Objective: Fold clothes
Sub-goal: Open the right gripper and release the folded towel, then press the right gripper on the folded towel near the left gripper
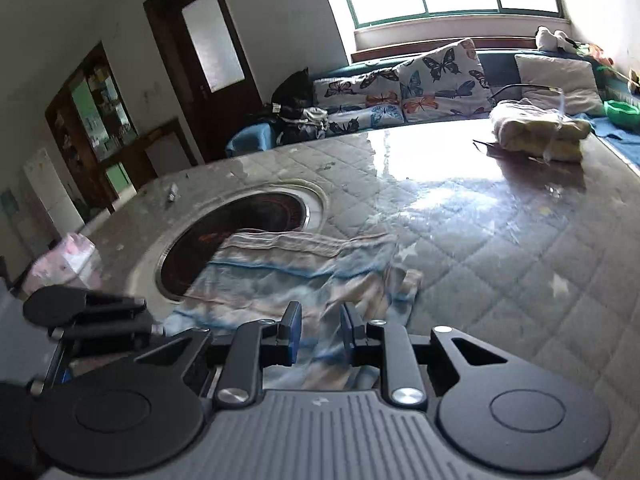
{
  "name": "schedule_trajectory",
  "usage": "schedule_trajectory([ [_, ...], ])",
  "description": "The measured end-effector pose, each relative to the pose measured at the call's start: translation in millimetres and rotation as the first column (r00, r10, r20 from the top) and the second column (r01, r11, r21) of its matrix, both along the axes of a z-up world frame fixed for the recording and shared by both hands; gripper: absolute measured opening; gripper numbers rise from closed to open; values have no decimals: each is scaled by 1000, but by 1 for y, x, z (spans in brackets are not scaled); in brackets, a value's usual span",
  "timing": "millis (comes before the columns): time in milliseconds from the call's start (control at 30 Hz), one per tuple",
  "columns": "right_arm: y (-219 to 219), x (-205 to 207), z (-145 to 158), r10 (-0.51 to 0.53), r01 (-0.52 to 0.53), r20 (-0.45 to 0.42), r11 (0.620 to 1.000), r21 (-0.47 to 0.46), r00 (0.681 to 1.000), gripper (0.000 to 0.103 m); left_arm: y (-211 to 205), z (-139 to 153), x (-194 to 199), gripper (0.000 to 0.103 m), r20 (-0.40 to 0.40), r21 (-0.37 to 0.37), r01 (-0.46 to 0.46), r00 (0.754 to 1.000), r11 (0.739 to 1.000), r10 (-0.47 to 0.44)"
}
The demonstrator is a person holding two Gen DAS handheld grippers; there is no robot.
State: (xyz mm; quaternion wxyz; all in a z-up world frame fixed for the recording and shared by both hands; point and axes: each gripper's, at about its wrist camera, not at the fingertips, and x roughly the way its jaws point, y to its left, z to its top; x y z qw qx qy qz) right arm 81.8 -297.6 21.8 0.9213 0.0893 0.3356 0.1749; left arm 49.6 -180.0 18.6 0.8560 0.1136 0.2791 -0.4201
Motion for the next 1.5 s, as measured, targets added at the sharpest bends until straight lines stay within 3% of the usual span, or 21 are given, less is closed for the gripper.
schedule_trajectory([
  [267,6,35,-10,20,-22,-24,996,-92,1000,21,-15,-17,9,47,-62,-2,57,996,998,-57],
  [633,6,79,-14,-25,20,-33,988,-156,999,21,-14,-21,16,47,-86,-19,59,994,998,-60],
  [800,18,77,3,47,-45,11,989,-142,999,21,-12,-23,13,47,-89,-27,54,994,998,-56],
  [1033,54,95,-7,178,-183,-47,971,-152,983,21,-9,-23,10,47,-95,-35,44,994,998,-48],
  [1267,58,115,-18,143,-154,-75,975,-159,987,25,-8,-24,11,48,-102,-41,40,994,998,-44],
  [1500,44,97,3,112,-114,-24,981,-155,993,26,4,-14,11,48,-89,-49,13,996,999,-18],
])
